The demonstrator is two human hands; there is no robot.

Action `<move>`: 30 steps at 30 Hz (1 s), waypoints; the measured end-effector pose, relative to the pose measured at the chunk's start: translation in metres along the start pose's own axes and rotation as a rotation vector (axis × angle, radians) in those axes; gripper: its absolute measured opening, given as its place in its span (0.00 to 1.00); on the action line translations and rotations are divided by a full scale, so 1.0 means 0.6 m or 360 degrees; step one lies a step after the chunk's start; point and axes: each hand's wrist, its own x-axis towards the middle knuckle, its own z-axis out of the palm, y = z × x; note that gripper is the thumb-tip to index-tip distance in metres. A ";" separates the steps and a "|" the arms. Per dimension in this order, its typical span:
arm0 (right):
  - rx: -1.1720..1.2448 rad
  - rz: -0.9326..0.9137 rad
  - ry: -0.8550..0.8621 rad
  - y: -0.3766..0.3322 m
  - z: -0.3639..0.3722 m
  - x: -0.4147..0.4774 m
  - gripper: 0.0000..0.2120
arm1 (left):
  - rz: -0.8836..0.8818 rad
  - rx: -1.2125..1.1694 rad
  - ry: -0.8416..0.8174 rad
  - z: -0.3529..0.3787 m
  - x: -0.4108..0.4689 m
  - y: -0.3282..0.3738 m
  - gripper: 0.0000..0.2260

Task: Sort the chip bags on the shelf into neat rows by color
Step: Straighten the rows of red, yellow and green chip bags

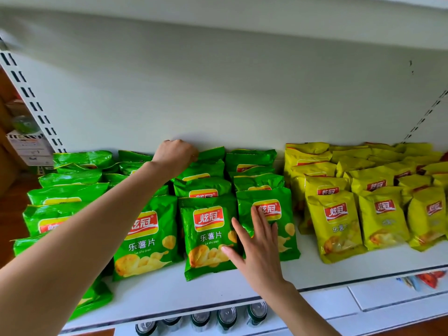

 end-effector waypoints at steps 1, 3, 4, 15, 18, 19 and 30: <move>0.0007 -0.0006 0.0000 0.000 -0.001 -0.001 0.28 | 0.0008 -0.0070 0.0058 -0.001 -0.002 0.001 0.13; 0.0025 -0.0042 0.0039 0.003 0.000 -0.002 0.28 | 0.0030 -0.0231 0.0197 -0.001 -0.007 0.004 0.13; 0.0042 -0.0063 0.0065 0.005 0.001 -0.004 0.28 | 0.0051 -0.0297 0.0252 -0.001 -0.010 0.009 0.13; 0.0616 0.0139 0.0277 0.071 -0.070 0.050 0.20 | 0.0141 -0.0661 0.0826 0.011 -0.073 0.087 0.13; 0.0750 0.0324 0.0180 0.098 -0.089 0.117 0.19 | 0.0032 -0.0533 0.0968 0.058 -0.143 0.137 0.17; 0.0761 0.0358 0.0148 0.106 -0.092 0.140 0.19 | 0.0038 -0.0469 0.0975 0.077 -0.166 0.155 0.19; 0.0987 0.0672 -0.0192 0.129 -0.059 0.292 0.23 | 0.0080 -0.0140 0.0643 0.188 -0.232 0.236 0.22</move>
